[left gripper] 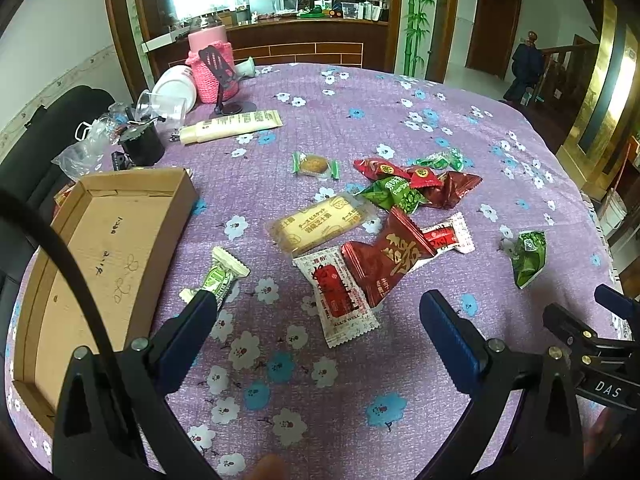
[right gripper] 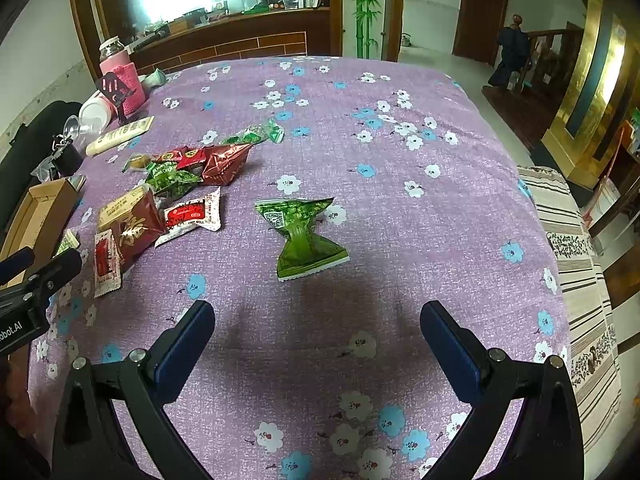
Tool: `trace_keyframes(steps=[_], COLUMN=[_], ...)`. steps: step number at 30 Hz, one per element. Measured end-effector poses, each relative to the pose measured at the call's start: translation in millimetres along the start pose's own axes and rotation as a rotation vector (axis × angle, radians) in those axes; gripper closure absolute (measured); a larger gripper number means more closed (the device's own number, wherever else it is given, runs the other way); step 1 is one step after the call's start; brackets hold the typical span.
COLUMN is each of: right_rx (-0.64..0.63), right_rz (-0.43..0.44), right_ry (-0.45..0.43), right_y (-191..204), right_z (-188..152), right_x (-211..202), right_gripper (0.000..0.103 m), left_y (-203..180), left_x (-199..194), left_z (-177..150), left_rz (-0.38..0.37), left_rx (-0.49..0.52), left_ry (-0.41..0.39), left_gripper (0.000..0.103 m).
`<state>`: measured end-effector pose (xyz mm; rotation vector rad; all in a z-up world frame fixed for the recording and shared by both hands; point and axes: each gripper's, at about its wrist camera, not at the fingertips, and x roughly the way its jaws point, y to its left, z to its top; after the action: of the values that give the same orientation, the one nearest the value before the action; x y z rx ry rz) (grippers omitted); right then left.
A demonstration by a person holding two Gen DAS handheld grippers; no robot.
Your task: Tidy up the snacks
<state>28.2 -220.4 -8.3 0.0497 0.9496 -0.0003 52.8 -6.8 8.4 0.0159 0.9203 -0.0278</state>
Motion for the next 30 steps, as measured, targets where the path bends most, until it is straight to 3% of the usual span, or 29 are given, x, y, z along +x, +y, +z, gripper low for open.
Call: trace_keyframes(steps=[21,30], right_rx=[-0.003,-0.032], right_rz=[0.002,-0.01], right_ry=[-0.003,0.021], right_y=[0,4], right_z=[2,13], right_x=[-1,14], right_gripper=[0.0,0.0], left_y=[0,-14], left_x=[-1,25], left_z=[-1,13], left_rz=[0.004,-0.02], left_rx=[0.0,0.089], left_ry=[0.004,0.089], left_gripper=[0.002,0.002])
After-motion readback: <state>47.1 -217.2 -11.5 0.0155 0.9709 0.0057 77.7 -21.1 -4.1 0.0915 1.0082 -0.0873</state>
